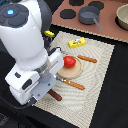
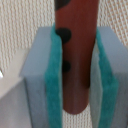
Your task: Interact with the objects in diverse but meaningful ways.
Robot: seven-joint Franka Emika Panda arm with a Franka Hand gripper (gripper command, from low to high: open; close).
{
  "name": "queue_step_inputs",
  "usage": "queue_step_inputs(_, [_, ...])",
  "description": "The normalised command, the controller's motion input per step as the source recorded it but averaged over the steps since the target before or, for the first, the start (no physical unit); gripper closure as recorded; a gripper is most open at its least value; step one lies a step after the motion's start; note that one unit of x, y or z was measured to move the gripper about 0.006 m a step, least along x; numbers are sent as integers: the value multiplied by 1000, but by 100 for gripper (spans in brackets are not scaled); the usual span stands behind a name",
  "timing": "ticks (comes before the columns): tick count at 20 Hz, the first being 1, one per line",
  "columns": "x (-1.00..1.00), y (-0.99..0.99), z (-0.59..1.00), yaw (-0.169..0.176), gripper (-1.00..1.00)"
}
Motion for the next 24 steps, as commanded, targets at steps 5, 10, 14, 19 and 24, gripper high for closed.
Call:
queue_step_inputs(5, [635, 41, 547, -3, -100])
queue_step_inputs(10, [554, 2, 674, 0, -100])
queue_step_inputs(14, [479, 185, 889, 10, -100])
queue_step_inputs(19, [190, 480, 617, 45, -100])
queue_step_inputs(24, [258, 619, 590, 42, -100])
